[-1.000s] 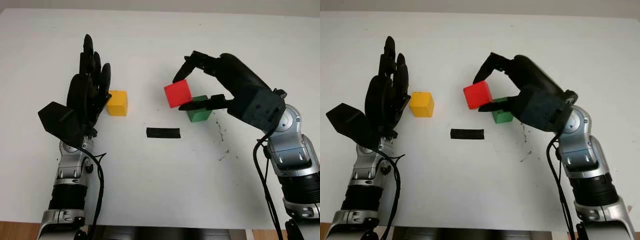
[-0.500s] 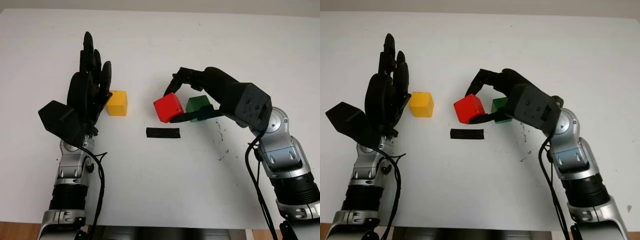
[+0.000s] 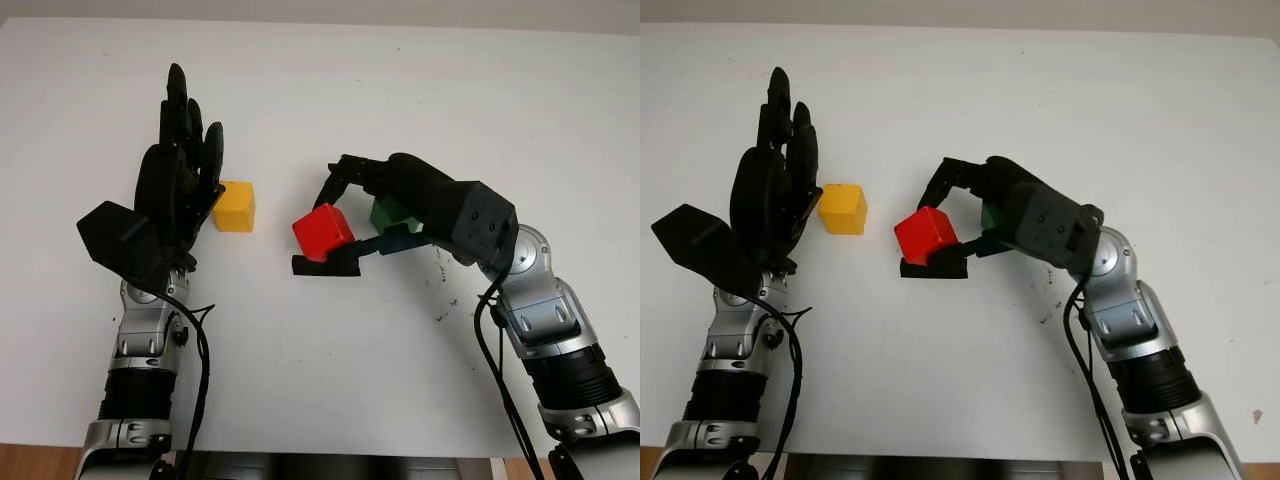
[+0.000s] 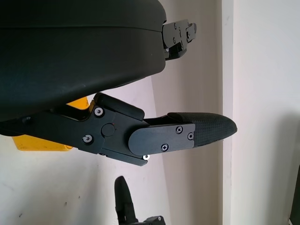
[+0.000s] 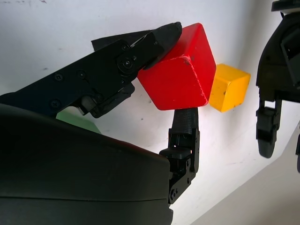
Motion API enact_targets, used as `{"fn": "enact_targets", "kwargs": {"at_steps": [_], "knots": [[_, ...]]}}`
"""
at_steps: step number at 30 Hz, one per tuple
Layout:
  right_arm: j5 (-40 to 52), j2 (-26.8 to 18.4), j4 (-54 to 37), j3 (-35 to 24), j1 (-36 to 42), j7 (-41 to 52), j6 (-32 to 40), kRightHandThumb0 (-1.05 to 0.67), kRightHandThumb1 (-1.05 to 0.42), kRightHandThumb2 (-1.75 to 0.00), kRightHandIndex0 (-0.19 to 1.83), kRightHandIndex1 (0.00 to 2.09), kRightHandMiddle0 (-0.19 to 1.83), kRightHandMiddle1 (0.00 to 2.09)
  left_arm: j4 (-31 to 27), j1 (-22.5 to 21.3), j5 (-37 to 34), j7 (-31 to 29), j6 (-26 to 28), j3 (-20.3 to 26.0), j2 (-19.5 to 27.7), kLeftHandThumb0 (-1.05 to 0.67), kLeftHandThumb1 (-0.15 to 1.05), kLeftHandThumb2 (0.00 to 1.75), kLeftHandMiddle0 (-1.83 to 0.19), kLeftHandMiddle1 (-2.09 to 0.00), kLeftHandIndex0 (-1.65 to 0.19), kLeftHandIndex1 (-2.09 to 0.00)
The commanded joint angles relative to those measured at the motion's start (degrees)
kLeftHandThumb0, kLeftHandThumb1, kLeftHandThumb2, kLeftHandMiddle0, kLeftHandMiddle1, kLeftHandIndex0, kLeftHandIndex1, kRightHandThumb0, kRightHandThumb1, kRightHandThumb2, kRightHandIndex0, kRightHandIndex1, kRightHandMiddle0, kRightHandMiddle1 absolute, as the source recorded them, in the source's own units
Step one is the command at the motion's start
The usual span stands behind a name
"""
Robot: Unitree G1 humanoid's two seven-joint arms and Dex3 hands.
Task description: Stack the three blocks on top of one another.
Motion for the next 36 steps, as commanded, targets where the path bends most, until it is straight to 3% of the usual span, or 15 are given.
{"fn": "enact_targets", "kwargs": {"at_steps": [1,16,32,36], "knots": [[-0.8,0.2,1.0,0.9,0.0,-0.4,-1.6,-0.5,-0.93,-0.06,0.22,0.03,0.42,1.68,-0.1,0.5,0.1,0.0,-0.7,-0.1,-0.1,-0.78,1.05,0.5,0.19,-0.04,0.19,-0.03],[-9.7,-1.4,7.6,3.3,-1.6,-5.1,-15.9,-0.49,-0.92,-0.05,0.23,0.05,0.46,1.68,-0.3,0.8,0.4,0.7,-1.0,-0.1,-0.3,-0.78,1.05,0.5,0.19,-0.05,0.19,-0.04],[-17.8,-6.1,1.5,4.4,-1.9,-3.5,-19.4,-0.48,-0.94,-0.05,0.21,0.05,0.47,1.51,0.0,0.6,0.2,0.4,-0.8,0.2,-0.3,-0.78,1.05,0.5,0.19,-0.05,0.19,-0.04],[-18.2,-7.3,0.5,4.5,-2.9,-1.4,-19.8,-0.5,-0.93,-0.05,0.2,0.04,0.36,1.32,0.3,0.5,0.0,0.1,-1.2,0.2,-0.4,-0.78,1.05,0.5,0.19,-0.05,0.19,-0.04]]}}
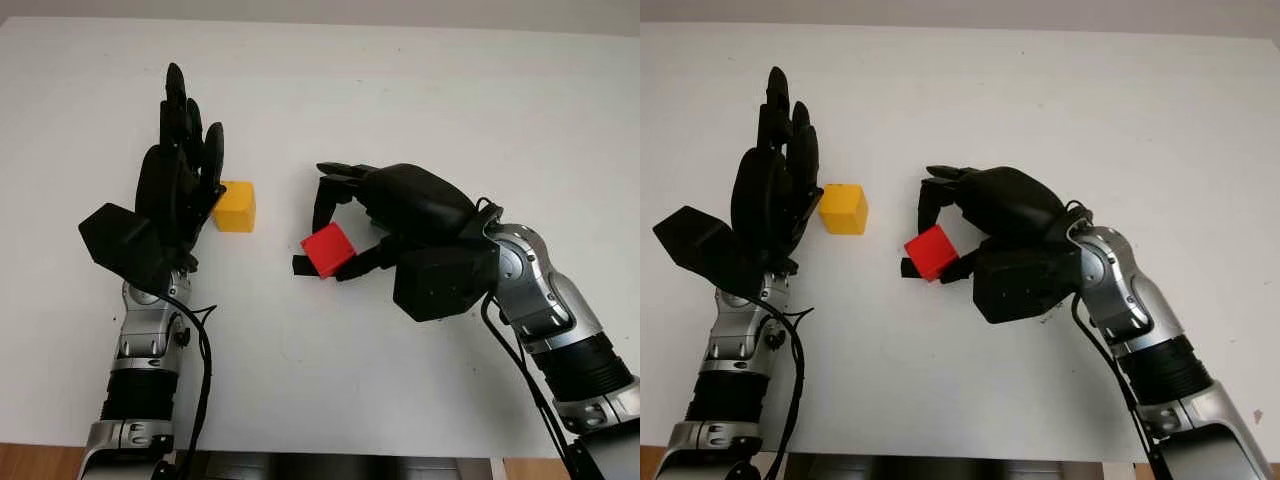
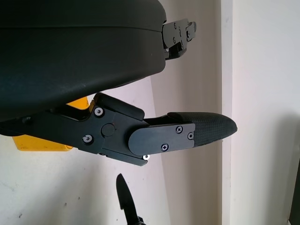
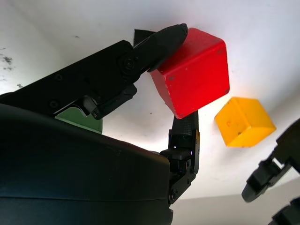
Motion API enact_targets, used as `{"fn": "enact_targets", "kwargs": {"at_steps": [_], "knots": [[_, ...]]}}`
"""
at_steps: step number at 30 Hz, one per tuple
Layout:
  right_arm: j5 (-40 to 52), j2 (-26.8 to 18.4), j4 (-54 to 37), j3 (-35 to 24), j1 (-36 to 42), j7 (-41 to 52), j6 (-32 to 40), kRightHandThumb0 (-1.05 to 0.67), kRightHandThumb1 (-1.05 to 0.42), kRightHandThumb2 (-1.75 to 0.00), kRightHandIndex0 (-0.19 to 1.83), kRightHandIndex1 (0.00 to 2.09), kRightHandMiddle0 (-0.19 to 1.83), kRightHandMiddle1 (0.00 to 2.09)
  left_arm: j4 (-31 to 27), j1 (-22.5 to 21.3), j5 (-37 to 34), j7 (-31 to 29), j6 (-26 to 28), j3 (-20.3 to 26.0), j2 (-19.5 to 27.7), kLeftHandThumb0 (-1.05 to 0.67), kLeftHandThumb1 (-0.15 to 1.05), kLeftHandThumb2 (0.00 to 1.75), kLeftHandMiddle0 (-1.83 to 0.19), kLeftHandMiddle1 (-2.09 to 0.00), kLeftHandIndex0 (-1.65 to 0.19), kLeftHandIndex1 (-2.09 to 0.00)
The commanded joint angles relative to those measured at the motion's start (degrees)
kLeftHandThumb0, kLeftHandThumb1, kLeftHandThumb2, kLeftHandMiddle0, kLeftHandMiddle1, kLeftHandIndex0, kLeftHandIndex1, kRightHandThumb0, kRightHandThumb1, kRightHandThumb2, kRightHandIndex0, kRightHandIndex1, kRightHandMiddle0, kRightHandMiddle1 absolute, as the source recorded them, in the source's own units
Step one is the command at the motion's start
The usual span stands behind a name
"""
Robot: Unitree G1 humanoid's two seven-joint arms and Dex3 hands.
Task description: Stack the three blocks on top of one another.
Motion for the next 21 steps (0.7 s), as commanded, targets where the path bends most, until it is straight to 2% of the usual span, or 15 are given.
{"fn": "enact_targets", "kwargs": {"at_steps": [1,4,9,15,21], "knots": [[-0.3,-1.0,-1.8,0.2,-1.2,0.9,-0.5,-0.51,-0.92,-0.05,0.19,0.04,0.34,1.25,0.3,0.4,-0.4,-0.3,-0.9,0.2,-0.1,-0.78,1.05,0.5,0.19,-0.05,0.19,-0.04],[-0.8,-1.8,-2.0,0.1,-1.8,1.7,-1.0,-0.56,-0.9,-0.05,0.16,0.04,0.32,0.94,0.1,0.5,-0.6,-0.3,-0.6,0.1,-0.3,-0.78,1.05,0.49,0.19,-0.05,0.19,-0.03],[-1.7,-2.4,-2.3,0.1,-2.3,1.7,-1.5,-0.59,-0.9,-0.06,0.11,0.03,0.27,0.8,-0.2,0.8,-0.4,0.1,-0.3,-0.1,-0.5,-0.78,1.05,0.49,0.19,-0.03,0.19,-0.02],[-3.6,-2.7,-2.8,0.0,-2.4,0.7,-2.2,-0.61,-0.91,-0.05,-0.01,0.02,0.24,0.42,-0.3,0.9,-0.3,0.3,-0.3,-0.2,-0.5,-0.78,1.05,0.5,0.19,-0.04,0.19,-0.02],[-5.9,-3.2,-4.2,0.1,-3.2,1.3,-1.8,-0.74,-0.93,-0.06,-0.18,0.0,-0.08,0.13,-0.2,0.9,-0.5,0.0,-0.6,0.0,-0.4,-0.78,1.05,0.5,0.19,-0.03,0.19,-0.01]]}}
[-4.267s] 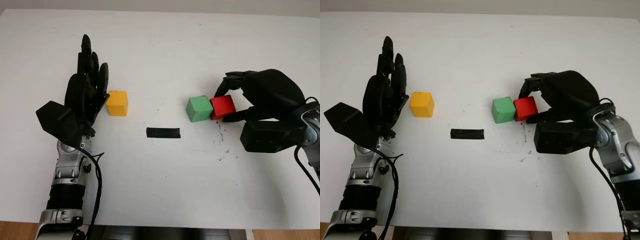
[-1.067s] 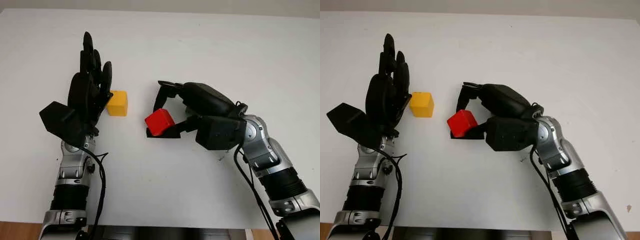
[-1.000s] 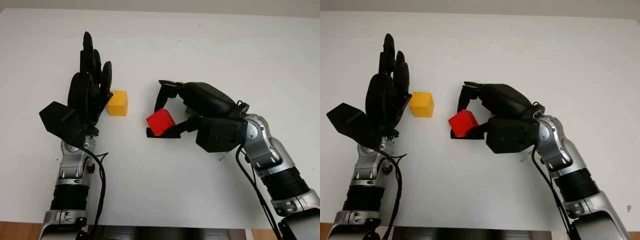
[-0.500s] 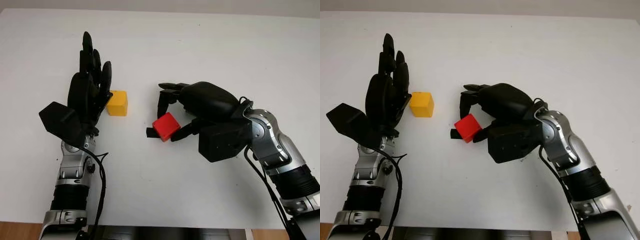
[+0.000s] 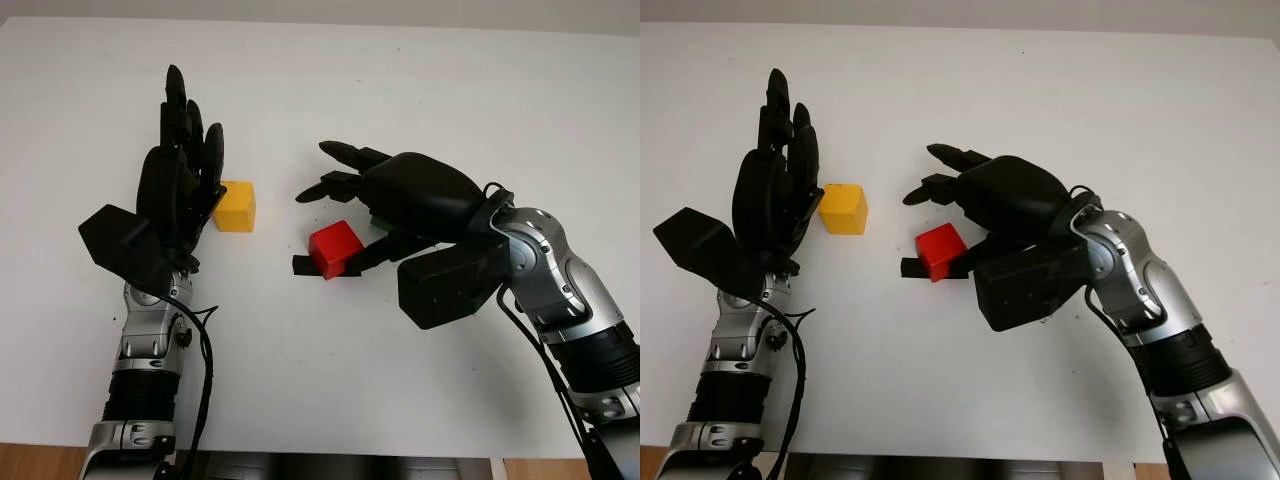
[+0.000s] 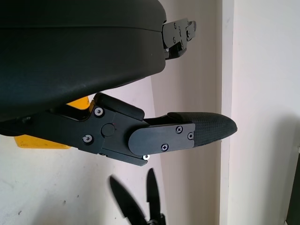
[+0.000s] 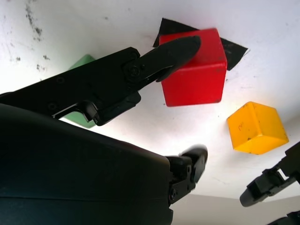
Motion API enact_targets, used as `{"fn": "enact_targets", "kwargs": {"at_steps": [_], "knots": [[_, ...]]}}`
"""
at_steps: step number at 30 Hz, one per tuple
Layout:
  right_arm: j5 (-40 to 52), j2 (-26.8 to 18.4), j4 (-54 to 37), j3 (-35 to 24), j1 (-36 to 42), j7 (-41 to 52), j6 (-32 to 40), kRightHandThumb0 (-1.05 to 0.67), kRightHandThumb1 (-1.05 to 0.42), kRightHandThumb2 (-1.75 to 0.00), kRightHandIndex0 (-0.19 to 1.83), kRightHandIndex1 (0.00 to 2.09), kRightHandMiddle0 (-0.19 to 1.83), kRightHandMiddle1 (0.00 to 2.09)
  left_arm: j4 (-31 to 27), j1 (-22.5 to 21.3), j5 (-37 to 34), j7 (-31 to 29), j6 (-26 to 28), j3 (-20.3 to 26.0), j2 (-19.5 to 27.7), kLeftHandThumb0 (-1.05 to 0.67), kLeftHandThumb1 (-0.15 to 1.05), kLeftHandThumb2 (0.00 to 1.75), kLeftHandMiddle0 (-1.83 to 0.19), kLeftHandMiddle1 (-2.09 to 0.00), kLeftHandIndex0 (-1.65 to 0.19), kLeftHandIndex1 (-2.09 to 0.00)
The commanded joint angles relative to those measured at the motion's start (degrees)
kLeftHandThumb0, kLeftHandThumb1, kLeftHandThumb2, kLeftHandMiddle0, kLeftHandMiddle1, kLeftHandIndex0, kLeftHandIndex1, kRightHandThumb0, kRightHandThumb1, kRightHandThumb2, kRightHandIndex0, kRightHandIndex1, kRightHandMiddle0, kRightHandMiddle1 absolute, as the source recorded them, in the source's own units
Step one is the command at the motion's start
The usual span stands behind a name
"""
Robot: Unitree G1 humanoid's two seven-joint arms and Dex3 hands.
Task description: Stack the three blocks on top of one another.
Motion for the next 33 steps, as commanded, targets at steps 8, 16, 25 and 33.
{"fn": "enact_targets", "kwargs": {"at_steps": [8,16,25,33], "knots": [[9.8,2.8,-7.4,-8.1,1.9,-2.2,5.5,-0.83,-1.04,-0.18,-0.14,0.03,-0.15,0.03,-0.3,0.8,1.4,0.1,-0.4,0.3,1.7,-0.77,1.05,0.5,0.17,-0.05,0.17,-0.04],[16.5,8.4,-12.4,-18.2,6.4,-11.0,21.2,-0.71,-1.05,-0.46,0.04,0.11,0.06,0.13,2.3,-0.1,6.2,-0.3,-4.3,0.9,7.8,-0.73,1.05,0.49,0.12,-0.07,0.12,-0.07],[28.3,7.7,-13.6,-23.7,8.2,-6.3,33.0,-0.85,-1.05,-0.64,-0.19,0.0,-0.19,0.0,7.5,-3.2,20.8,4.9,-7.5,-1.3,18.7,-0.74,1.05,0.31,-0.09,-0.08,-0.1,-0.11],[37.4,9.3,-14.3,-27.6,10.8,-7.8,36.6,-0.79,-1.05,-0.63,-0.19,0.0,-0.19,0.0,12.2,-7.4,32.2,6.2,-11.3,-6.3,28.5,-0.81,1.05,0.1,-0.2,-0.04,-0.32,-0.1]]}}
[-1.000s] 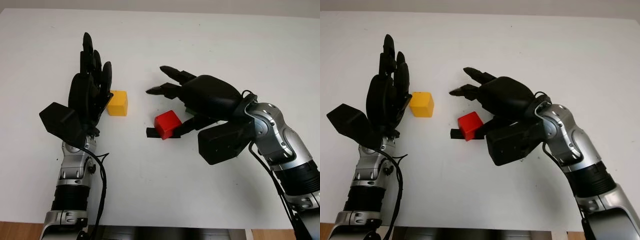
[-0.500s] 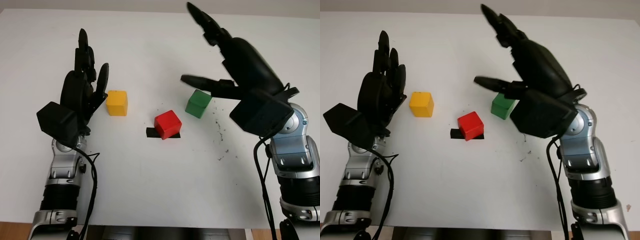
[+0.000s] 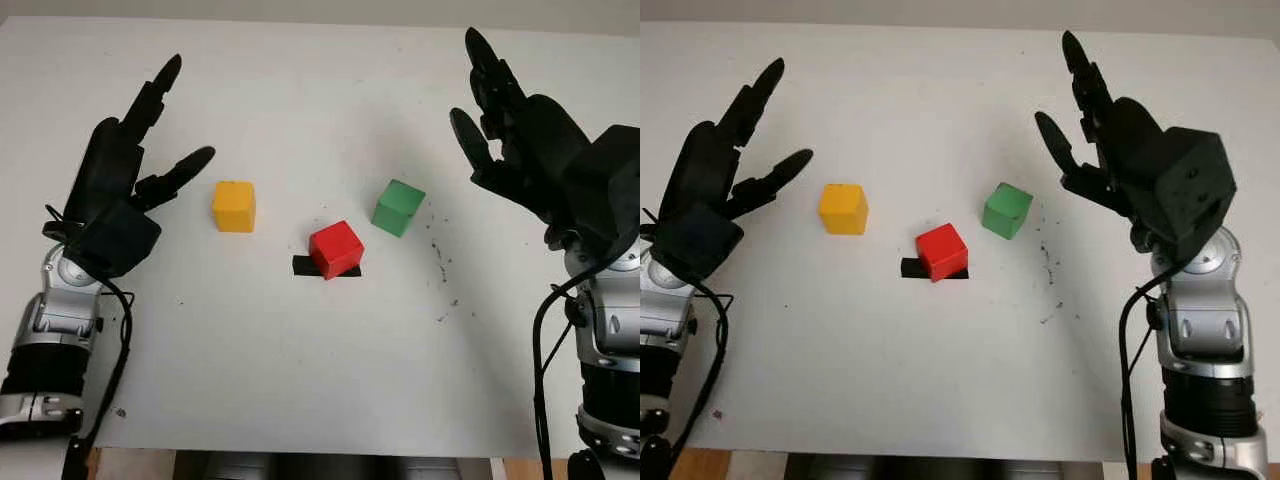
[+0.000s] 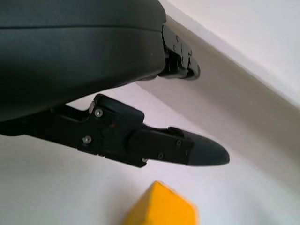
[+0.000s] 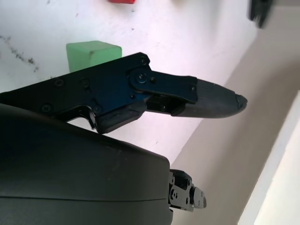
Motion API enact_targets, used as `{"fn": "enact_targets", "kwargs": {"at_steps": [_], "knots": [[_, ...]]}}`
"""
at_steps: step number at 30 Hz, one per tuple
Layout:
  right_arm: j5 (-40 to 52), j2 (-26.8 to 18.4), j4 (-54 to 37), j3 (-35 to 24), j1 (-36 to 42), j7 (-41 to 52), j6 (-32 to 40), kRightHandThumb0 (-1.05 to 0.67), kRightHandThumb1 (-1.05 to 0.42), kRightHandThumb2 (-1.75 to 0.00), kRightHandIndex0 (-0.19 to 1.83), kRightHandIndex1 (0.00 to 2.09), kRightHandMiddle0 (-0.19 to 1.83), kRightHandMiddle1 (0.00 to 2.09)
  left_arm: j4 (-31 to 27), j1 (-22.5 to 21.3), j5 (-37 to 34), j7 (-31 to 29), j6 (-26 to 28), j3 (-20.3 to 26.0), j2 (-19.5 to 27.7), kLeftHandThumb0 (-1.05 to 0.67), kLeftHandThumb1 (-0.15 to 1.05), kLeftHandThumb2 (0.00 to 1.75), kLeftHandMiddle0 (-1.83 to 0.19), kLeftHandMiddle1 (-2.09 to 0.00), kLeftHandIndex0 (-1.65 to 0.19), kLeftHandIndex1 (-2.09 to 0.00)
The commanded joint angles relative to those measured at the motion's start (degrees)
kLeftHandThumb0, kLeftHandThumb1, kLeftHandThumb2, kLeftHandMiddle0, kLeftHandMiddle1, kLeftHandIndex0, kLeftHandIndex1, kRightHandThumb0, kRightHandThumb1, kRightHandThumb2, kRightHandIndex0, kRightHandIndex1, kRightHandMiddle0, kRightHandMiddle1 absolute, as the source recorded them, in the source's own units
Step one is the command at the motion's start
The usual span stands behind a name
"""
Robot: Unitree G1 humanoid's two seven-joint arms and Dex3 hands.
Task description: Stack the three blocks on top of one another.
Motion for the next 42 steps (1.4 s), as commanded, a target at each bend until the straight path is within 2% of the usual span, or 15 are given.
{"fn": "enact_targets", "kwargs": {"at_steps": [1,6,11,15,21,27,32,39,42], "knots": [[1.7,0.9,-1.4,-1.6,1.4,-1.4,0.9,-0.77,-1.05,-0.63,-0.19,0.0,-0.19,0.0,0.4,-2.0,2.6,-0.8,-0.3,-1.8,3.5,-0.82,1.04,0.09,-0.18,-0.04,-0.32,-0.09],[3.3,1.3,-1.3,-2.8,2.6,-4.5,1.9,-0.77,-1.05,-0.66,-0.19,0.0,-0.19,0.0,1.5,-5.1,6.2,-5.2,-0.2,-5.5,8.0,-0.87,1.0,0.05,-0.1,-0.03,-0.31,-0.07],[2.9,1.6,0.0,-2.6,3.5,-6.7,0.4,-0.78,-1.05,-0.67,-0.19,0.0,-0.19,0.0,4.2,-9.3,7.6,-13.1,-0.5,-9.8,10.3,-0.88,0.98,0.05,-0.06,-0.03,-0.32,-0.06],[3.0,1.4,0.5,-2.4,4.0,-7.2,-0.8,-0.79,-1.05,-0.67,-0.19,0.0,-0.19,0.0,6.5,-11.6,9.0,-14.3,-2.4,-12.3,10.8,-0.93,0.99,0.05,-0.06,-0.05,-0.35,-0.07],[3.4,2.1,-0.7,-2.2,4.5,-8.6,0.2,-0.77,-1.05,-0.69,-0.19,0.0,-0.19,0.0,8.0,-13.5,10.4,-14.2,-2.3,-14.3,10.4,-0.95,1.0,0.06,-0.07,-0.05,-0.39,-0.08],[3.8,2.7,-1.3,-2.2,4.9,-9.7,0.2,-0.75,-1.05,-0.7,-0.19,0.0,-0.19,0.0,8.2,-13.2,12.8,-11.8,-0.8,-15.9,9.5,-0.96,1.01,0.06,-0.05,-0.05,-0.37,-0.07],[4.7,3.2,-0.5,-2.4,4.8,-10.0,-0.1,-0.76,-1.05,-0.7,-0.19,0.0,-0.19,0.0,7.4,-12.0,15.5,-7.1,0.4,-16.9,9.0,-0.94,1.02,0.06,-0.04,-0.05,-0.38,-0.07],[4.8,3.3,-0.7,-2.2,4.9,-10.7,0.1,-0.77,-1.05,-0.67,-0.19,0.0,-0.19,0.0,4.1,-10.5,13.6,-10.3,1.1,-16.4,9.7,-0.96,1.04,0.06,-0.01,-0.05,-0.37,-0.06],[5.0,3.2,-0.5,-2.3,5.0,-10.6,-0.1,-0.76,-1.05,-0.67,-0.19,0.0,-0.19,0.0,0.6,-9.4,12.3,-11.8,3.0,-15.4,9.9,-0.98,1.05,0.16,0.0,-0.05,-0.34,-0.05]]}}
